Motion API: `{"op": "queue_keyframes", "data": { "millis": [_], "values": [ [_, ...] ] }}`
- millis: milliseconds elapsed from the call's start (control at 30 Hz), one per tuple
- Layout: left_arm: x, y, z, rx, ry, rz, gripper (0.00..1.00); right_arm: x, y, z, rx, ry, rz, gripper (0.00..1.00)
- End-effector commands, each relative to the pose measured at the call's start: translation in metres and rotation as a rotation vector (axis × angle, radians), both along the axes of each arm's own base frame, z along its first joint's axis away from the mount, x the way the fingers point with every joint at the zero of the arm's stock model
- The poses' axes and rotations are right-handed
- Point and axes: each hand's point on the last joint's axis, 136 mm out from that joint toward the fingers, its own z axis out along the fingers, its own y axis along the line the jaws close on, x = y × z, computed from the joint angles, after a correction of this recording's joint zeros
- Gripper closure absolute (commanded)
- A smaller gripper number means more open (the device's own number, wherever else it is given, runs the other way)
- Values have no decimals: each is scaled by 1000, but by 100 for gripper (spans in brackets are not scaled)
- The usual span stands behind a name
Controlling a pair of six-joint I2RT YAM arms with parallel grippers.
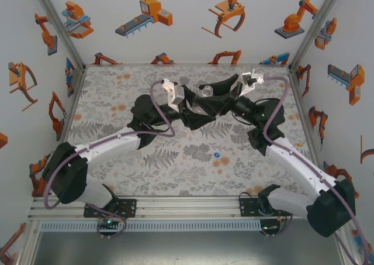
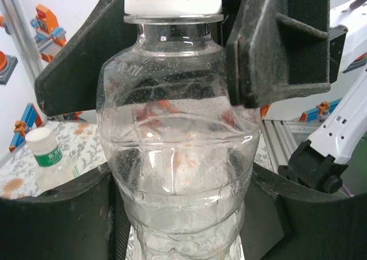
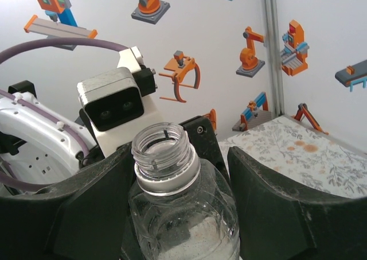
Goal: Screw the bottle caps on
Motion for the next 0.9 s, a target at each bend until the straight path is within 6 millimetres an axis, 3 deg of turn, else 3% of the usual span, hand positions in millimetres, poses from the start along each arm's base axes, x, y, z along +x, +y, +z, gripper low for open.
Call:
{"op": "queue_keyframes", "data": {
  "millis": [0, 300, 567, 867],
  "values": [
    [6, 6, 8, 26, -39, 61, 57, -6, -11, 14, 18, -54, -65, 36],
    [37, 35, -18, 225, -9, 299, 66, 7, -24, -11, -173, 14, -245, 31],
    [55, 84, -33, 363, 67, 417, 79, 21, -37, -53, -306, 188, -344, 40],
    [68, 122, -33, 455, 102, 481, 95, 35, -47, -136, -509, 483, -455, 53]
  ]
}}
